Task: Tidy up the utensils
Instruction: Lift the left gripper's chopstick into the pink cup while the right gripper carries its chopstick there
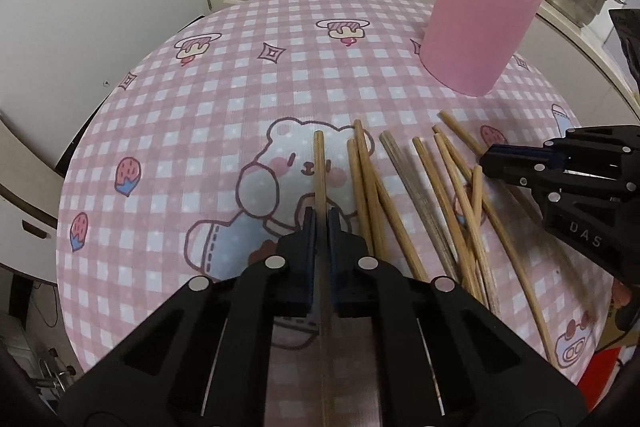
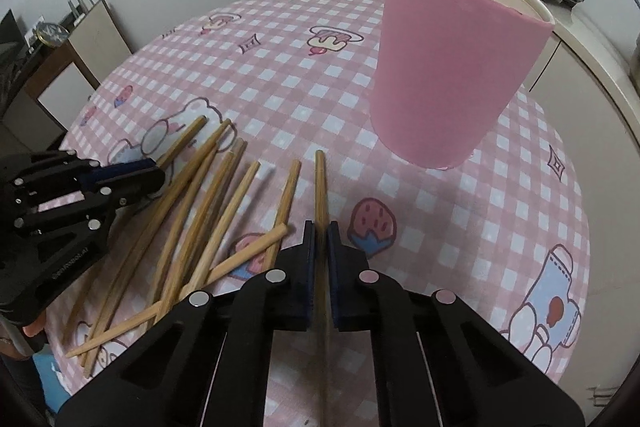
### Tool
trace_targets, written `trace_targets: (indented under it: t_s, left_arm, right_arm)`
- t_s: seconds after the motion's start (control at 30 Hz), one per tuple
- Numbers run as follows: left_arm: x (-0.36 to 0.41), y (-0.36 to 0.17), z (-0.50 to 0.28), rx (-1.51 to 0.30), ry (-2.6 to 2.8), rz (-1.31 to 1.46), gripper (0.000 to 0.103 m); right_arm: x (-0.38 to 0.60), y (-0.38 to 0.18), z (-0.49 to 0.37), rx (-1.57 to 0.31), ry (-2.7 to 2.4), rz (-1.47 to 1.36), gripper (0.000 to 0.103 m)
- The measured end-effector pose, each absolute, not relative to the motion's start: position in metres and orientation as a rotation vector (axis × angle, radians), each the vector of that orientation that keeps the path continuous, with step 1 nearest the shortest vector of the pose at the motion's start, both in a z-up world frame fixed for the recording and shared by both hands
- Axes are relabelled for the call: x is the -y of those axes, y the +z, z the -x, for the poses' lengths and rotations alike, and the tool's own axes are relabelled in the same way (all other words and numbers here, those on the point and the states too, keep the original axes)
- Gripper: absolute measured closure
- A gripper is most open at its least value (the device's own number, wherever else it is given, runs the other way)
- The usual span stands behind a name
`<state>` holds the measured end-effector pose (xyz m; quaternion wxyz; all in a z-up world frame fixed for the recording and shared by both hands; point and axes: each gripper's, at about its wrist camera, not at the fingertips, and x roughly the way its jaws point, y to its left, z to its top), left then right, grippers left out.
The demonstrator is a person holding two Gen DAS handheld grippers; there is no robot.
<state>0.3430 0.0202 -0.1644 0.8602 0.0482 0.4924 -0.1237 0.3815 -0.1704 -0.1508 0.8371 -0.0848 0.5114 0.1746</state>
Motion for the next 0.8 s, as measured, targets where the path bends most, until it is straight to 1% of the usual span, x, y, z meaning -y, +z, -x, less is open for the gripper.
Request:
trace_targets:
  t_s: [0.23, 0.53, 0.8]
  left_arm:
    - [-0.024, -0.13, -0.332, -0.956, -0.267, -0.071, 0.097]
    - [-0.019, -0.036, -0.304, -0.751, -0.325, -0.039, 0.097]
    - [-0.006, 0.03, -0.291, -0.59, -0.364, -0.014, 0.098]
  right_arm:
    - [0.176, -0.122, -0.374, -1.019, 0.425, 0.11, 0.098]
    - [0.181, -0.044, -0.351, -0.827, 0.479, 0.076, 0.098]
    - [0.191, 0.021, -0.335, -0.642, 0.491, 0.07, 0.099]
